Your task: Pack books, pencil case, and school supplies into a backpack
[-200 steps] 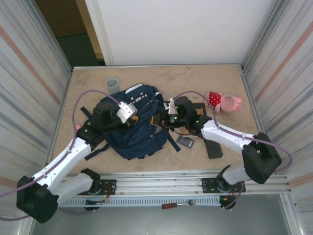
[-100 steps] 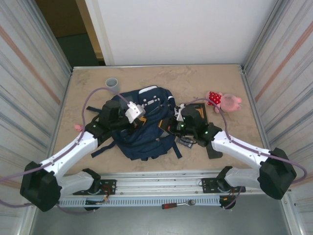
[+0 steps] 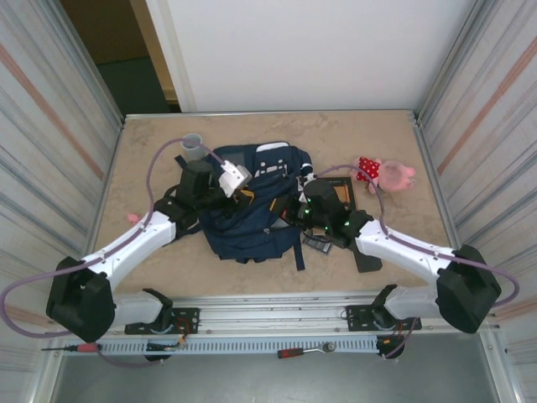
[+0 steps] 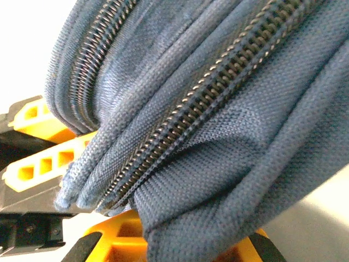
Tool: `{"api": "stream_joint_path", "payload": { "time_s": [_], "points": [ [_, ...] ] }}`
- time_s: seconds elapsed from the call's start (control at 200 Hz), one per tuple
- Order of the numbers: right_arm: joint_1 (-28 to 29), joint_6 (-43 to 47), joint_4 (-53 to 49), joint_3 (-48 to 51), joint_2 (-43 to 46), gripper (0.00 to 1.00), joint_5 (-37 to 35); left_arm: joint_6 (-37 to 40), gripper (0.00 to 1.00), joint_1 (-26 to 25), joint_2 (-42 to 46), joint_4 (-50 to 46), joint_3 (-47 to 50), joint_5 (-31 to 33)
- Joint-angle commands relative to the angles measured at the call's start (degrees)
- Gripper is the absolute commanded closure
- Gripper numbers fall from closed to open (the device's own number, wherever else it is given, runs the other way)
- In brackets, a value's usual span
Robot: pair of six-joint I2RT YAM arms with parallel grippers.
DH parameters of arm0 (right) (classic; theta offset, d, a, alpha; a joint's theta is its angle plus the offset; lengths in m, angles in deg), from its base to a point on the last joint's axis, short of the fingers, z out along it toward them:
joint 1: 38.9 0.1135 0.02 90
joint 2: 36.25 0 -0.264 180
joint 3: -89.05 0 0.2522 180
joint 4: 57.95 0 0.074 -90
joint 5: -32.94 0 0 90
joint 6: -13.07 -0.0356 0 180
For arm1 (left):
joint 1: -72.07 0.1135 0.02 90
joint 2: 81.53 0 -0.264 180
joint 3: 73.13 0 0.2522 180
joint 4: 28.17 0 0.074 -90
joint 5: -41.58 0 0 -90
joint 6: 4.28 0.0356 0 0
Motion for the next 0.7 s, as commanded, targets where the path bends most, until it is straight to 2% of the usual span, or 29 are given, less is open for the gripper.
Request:
{"api": "stream_joint_path", "payload": {
  "time_s": [0.0,0.175,0.266,0.381,0.446,0.571,0.697],
  "points": [
    [0.3,0.6,4.5,-4.0,-1.6,1.0,0.4,-8.2,0.56,0.4,4.4,-3.5,-3.6,3.2],
    [0.5,-3.6,1.8,-5.2,-1.5,1.0,-2.7,-19.7,0.52,-4.4,12.7,-15.5,-3.6,8.2],
    [0.5,-3.8,1.3,-5.8,-1.1,1.0,-3.2,-26.8,0.52,-9.1,16.8,-20.7,-2.5,12.4],
    [0.6,-3.8,1.0,-7.2,-1.1,1.0,-3.0,-39.3,0.53,-17.4,19.6,-24.5,-0.8,20.3],
    [0.6,-3.8,0.7,-8.1,-1.5,1.0,-2.8,-44.8,0.54,-22.4,18.7,-27.3,-1.5,25.4],
    [0.6,-4.0,0.5,-9.0,-1.9,1.0,-1.8,-49.0,0.53,-31.9,13.0,-33.7,-6.1,36.7],
    [0.9,-5.2,1.0,-8.5,-1.6,1.0,-1.3,-53.7,0.53,-34.1,6.9,-36.1,-9.4,41.0]
  ]
}}
